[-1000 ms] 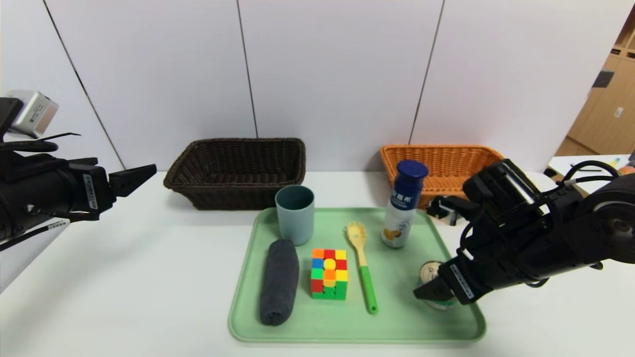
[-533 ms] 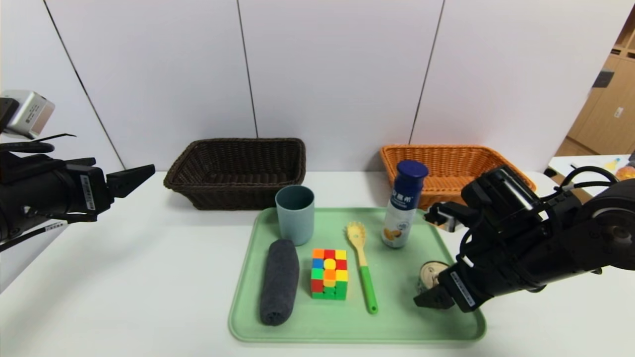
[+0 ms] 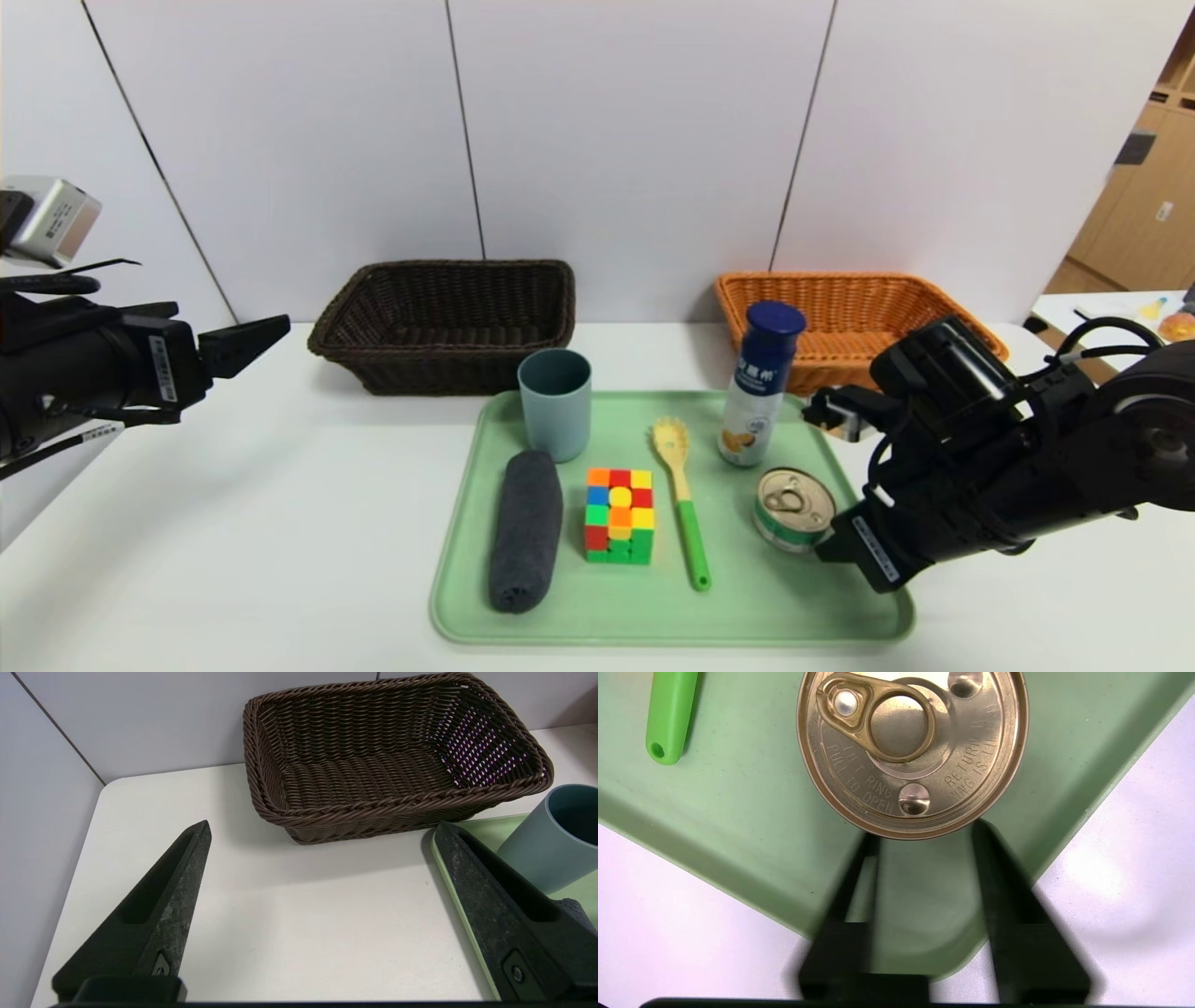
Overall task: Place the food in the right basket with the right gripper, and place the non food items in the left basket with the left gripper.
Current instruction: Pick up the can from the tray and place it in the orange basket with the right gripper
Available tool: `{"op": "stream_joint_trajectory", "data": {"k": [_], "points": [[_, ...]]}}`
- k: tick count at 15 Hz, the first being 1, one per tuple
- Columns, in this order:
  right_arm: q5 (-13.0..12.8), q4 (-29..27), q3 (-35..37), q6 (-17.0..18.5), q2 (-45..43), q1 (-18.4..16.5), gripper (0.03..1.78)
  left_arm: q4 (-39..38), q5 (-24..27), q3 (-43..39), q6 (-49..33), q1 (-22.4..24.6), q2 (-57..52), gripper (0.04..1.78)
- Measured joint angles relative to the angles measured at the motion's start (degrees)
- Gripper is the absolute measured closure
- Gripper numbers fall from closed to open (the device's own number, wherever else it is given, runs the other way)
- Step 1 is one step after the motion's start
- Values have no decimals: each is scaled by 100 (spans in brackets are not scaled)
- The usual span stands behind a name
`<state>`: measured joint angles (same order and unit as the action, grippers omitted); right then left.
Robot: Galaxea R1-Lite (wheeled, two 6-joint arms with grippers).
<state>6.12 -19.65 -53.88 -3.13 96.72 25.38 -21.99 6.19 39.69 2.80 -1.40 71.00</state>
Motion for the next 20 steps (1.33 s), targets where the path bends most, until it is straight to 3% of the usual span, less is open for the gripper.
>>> {"op": "stream_joint_trajectory", "data": {"k": [7, 10, 12, 15, 18, 20], "points": [[-6, 13, 199, -66, -317, 59, 176, -2, 0, -50, -11, 0, -107, 13], [-59, 612, 881, -328, -877, 90, 171, -2, 0, -94, -11, 6, -166, 13], [-251, 1547, 1580, -389, -1248, 90, 134, 0, 9, -111, -2, 4, -206, 13], [-464, 2731, 2406, -428, -1663, 83, 94, 6, 11, -130, 9, 0, -251, 13], [-447, 3310, 2870, -430, -1853, 85, 67, 15, 24, -177, 9, 0, -304, 13], [-419, 4005, 3255, -447, -1831, 105, 54, 33, 33, -249, 13, 0, -345, 13]]}}
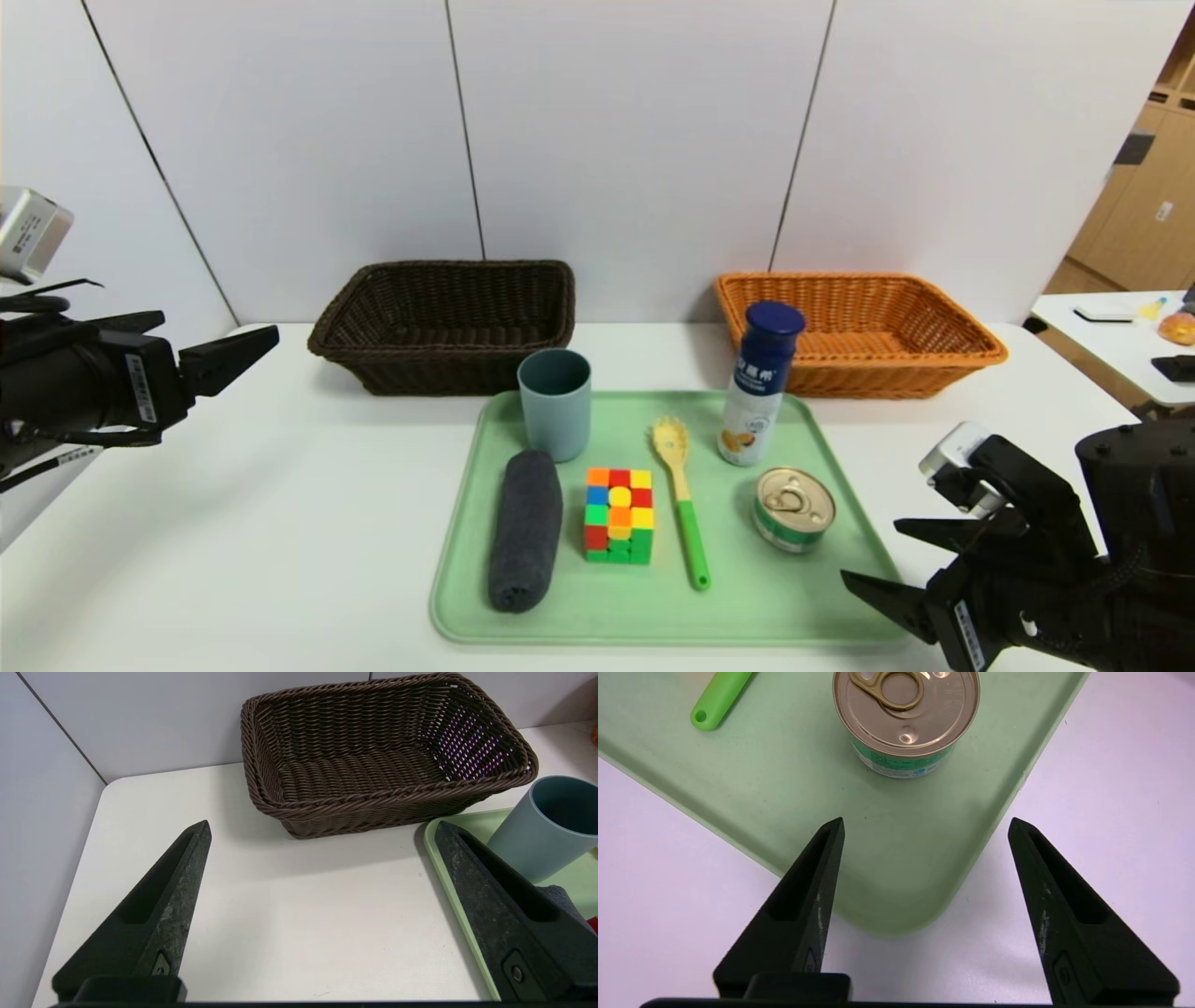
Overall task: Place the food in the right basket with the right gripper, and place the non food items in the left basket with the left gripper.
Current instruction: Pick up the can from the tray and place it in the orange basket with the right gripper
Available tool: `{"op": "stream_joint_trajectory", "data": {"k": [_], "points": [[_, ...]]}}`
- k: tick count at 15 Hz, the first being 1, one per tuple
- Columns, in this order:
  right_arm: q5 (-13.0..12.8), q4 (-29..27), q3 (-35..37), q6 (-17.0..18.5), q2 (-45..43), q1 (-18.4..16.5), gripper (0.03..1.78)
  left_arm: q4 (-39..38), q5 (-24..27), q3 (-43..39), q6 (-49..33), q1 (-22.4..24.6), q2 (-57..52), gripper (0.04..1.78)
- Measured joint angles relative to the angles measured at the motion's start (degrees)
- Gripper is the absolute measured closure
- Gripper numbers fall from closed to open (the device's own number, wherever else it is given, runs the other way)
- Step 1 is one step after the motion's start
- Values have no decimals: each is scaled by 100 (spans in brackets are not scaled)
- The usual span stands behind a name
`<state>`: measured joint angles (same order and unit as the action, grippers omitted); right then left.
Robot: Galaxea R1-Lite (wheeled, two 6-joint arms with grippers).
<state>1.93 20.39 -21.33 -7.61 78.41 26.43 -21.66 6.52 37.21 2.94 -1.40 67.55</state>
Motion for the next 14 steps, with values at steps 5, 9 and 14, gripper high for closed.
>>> {"op": "stream_joint_trajectory", "data": {"k": [5, 9, 14], "points": [[94, 2420, 992, 26, 634, 146, 34, -22, -13, -61, -11, 4, -35, 13], [232, 4336, 1615, -11, 1425, 179, 24, -20, -11, -59, -10, 6, -35, 13], [184, 5102, 1735, -11, 2165, 171, 18, -22, -22, -74, -13, 6, -35, 13]]}}
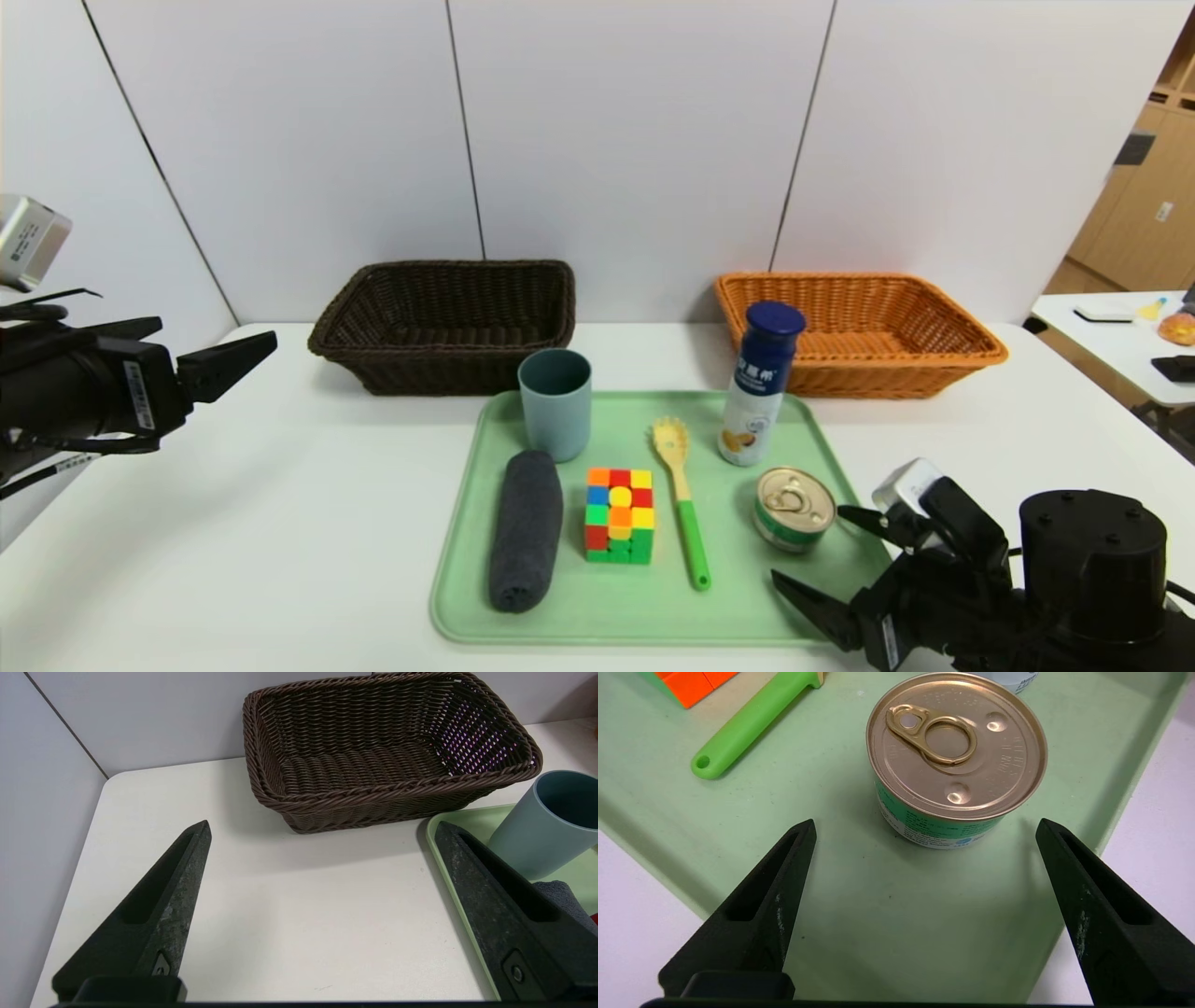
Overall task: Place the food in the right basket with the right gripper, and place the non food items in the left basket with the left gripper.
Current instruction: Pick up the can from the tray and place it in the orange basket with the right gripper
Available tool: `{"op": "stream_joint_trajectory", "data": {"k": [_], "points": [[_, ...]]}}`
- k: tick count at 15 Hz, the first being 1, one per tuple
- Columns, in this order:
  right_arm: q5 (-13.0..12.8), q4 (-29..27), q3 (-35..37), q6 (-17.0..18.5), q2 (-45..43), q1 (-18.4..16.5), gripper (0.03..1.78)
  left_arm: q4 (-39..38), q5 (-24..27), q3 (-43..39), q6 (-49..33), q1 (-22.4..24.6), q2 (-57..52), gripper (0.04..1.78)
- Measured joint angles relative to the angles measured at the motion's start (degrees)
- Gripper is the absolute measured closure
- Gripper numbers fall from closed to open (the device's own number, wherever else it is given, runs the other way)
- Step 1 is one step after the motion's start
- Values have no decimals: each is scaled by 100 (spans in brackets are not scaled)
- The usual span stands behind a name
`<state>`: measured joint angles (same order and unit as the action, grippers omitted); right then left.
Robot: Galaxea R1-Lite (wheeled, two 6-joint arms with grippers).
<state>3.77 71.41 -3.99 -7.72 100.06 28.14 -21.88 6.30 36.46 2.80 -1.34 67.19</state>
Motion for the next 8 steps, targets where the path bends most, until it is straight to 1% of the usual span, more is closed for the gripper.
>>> {"op": "stream_joint_trajectory", "data": {"k": [3, 6, 8], "points": [[-13, 511, -22, 11, 438, -38, 15, 4, -7, -16, -2, 7, -2, 13], [-138, 1373, -44, 26, 1074, -52, 15, 0, -2, -39, 0, 11, -2, 13], [-193, 1646, -65, 50, 1395, -60, 15, 0, -2, -55, 0, 11, -2, 13]]}}
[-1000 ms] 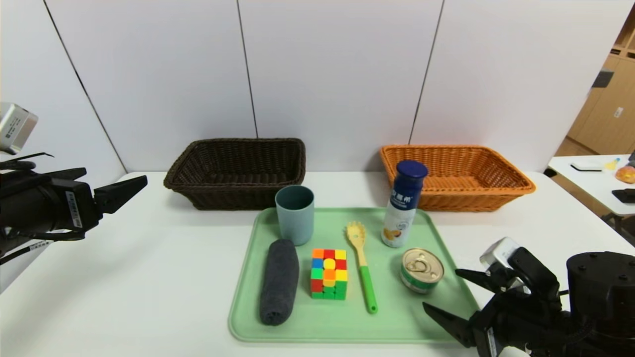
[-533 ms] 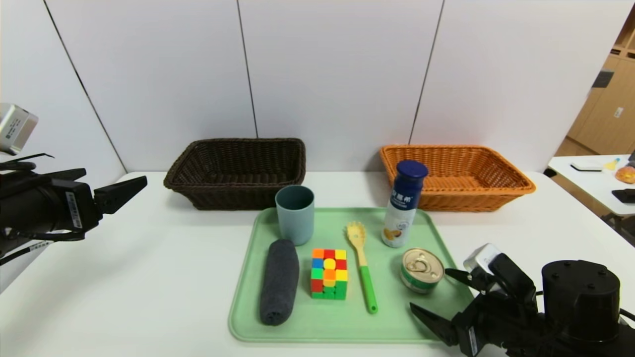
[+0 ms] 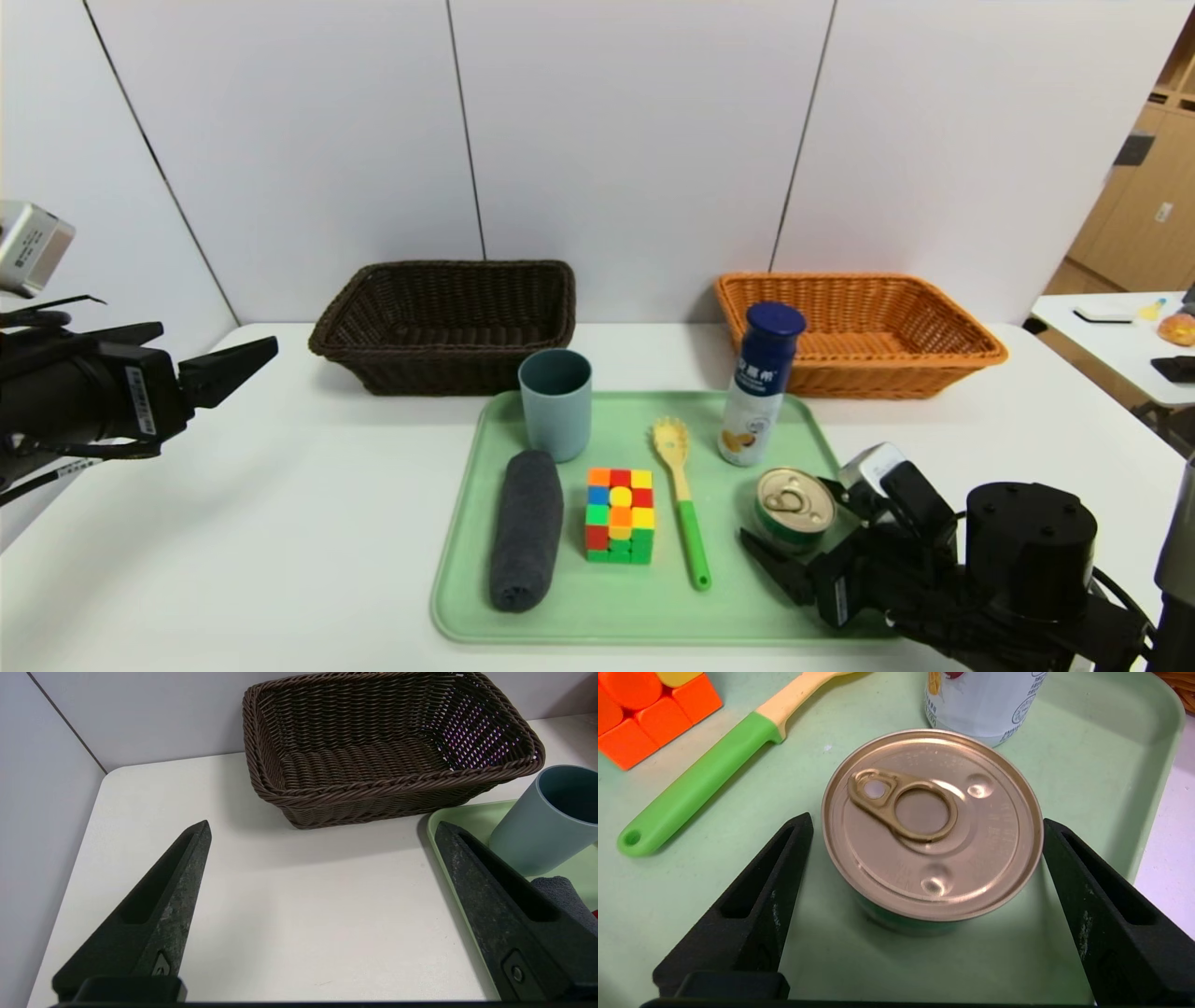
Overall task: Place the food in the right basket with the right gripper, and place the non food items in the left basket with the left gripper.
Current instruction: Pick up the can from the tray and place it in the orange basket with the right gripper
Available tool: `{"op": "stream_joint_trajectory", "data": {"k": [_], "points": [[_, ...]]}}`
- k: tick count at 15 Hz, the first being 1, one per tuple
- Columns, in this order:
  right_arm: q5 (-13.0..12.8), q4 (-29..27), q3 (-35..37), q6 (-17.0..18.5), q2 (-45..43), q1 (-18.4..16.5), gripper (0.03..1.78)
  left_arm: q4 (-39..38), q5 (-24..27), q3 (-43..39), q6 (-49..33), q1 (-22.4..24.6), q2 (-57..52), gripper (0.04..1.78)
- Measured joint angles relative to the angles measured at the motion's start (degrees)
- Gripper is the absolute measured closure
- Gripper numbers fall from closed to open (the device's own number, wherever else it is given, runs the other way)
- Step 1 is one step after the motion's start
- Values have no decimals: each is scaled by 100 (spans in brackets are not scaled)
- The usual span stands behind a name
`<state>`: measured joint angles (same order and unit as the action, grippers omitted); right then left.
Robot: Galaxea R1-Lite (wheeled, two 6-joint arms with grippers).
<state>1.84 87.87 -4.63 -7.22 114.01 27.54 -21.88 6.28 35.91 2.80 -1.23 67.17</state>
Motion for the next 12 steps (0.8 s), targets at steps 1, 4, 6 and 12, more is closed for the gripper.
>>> {"op": "stream_joint_trajectory", "data": {"k": [1, 4, 6, 12], "points": [[-5, 6, -16, 9, 94, -1, 15, 0, -5, -2, 0, 2, -2, 13], [-27, -16, -123, 30, 212, -37, 39, 2, -5, -11, -2, 0, -4, 13], [-24, -30, -140, 26, 230, -45, 67, -2, -6, -44, 0, 0, -6, 13], [-22, -55, -99, 22, 219, -48, 81, -13, -9, -77, -2, 0, -9, 13]]}}
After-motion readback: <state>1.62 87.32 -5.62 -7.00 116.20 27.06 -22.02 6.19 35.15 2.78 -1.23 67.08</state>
